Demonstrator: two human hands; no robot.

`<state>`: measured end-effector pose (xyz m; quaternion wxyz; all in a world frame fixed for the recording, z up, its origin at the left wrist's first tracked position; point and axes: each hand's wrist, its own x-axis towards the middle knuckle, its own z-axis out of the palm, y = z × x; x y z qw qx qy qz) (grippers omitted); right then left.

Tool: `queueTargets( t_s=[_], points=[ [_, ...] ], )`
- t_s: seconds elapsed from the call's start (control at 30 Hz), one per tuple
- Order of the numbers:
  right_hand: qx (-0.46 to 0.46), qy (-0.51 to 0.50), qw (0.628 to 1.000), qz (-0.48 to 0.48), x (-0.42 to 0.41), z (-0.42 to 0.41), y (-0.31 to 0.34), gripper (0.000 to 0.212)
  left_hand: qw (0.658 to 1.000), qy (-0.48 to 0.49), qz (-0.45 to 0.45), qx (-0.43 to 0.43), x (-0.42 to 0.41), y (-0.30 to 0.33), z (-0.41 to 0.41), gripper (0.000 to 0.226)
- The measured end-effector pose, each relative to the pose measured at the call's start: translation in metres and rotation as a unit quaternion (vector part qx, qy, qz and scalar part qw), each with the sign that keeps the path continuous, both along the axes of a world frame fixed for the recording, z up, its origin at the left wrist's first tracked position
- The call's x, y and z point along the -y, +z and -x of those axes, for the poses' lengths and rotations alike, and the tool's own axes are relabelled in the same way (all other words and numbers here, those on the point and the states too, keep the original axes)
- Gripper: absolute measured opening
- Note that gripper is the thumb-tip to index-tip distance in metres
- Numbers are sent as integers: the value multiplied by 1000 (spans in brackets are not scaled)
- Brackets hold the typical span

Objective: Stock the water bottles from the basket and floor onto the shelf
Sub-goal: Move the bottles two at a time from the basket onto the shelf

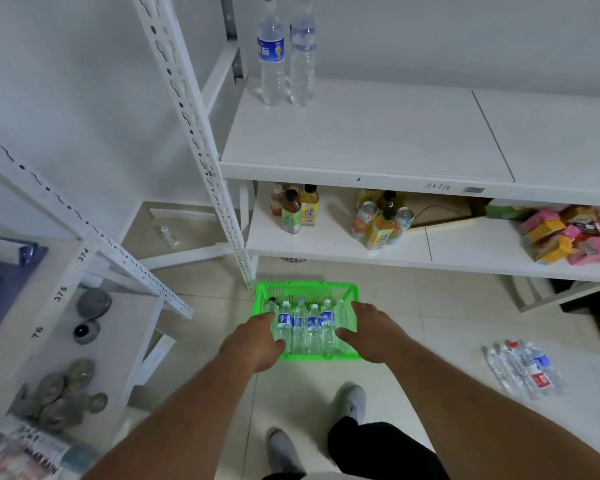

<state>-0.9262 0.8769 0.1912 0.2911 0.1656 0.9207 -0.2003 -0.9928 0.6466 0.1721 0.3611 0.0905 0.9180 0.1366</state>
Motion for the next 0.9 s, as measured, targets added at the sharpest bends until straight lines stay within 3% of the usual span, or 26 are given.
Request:
queueTargets(
  t_s=[0.5,0.7,0.9],
  points=[
    [86,3,993,77,-49,75,-97,79,991,99,-24,85,-63,-77,46,73],
    [136,3,987,88,-69,111,-189,77,977,169,-56,118,-79,-168,71,73],
    [159,-64,980,99,-72,144,-312,79,966,216,-65,130,-84,-299,102,70]
  ],
)
